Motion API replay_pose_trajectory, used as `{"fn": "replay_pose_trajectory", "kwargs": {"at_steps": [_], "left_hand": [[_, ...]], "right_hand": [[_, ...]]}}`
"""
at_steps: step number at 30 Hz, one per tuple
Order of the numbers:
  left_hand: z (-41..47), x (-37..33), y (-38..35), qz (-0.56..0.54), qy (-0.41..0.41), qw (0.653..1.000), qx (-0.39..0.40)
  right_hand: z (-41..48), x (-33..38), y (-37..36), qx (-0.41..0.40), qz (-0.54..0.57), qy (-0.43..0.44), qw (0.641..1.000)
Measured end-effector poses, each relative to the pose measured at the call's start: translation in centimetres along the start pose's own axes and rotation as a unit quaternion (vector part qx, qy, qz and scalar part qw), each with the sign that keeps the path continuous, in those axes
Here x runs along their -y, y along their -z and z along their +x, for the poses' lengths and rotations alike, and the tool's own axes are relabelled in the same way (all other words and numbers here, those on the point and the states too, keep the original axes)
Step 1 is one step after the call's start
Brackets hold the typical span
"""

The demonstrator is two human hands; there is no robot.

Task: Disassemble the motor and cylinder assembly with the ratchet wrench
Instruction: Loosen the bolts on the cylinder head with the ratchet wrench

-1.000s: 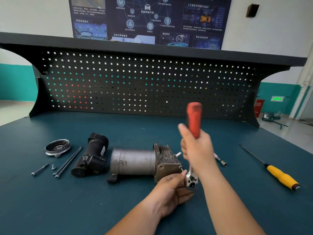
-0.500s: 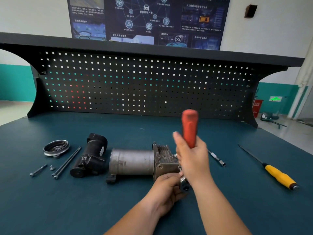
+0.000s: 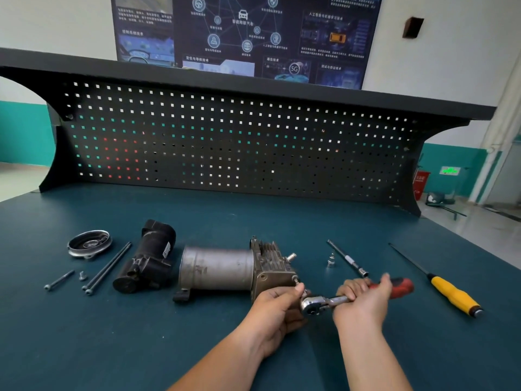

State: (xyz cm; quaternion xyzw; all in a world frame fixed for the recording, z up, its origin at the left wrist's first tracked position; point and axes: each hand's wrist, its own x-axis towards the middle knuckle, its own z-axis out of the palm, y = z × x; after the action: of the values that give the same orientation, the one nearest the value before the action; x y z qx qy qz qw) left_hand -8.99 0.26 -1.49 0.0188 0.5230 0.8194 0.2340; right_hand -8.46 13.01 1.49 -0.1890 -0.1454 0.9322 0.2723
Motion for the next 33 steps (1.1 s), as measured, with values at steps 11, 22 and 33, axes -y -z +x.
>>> {"fn": "replay_pose_trajectory", "kwargs": {"at_steps": [11, 22, 33], "left_hand": [[0.1, 0.3, 0.1, -0.009, 0.003, 1.0, 0.005], [0.3, 0.2, 0.5, -0.01, -0.006, 1.0, 0.018], [0.6, 0.4, 0.6, -0.01, -0.026, 1.0, 0.015]], "right_hand": [[-2.5, -0.8, -4.2, 0.197, -0.247, 0.139, 0.939], [-5.5, -4.4, -4.8, 0.436, -0.517, 0.261, 0.689], [-4.3, -2.6, -3.9, 0.298, -0.346, 0.186, 0.87]]}}
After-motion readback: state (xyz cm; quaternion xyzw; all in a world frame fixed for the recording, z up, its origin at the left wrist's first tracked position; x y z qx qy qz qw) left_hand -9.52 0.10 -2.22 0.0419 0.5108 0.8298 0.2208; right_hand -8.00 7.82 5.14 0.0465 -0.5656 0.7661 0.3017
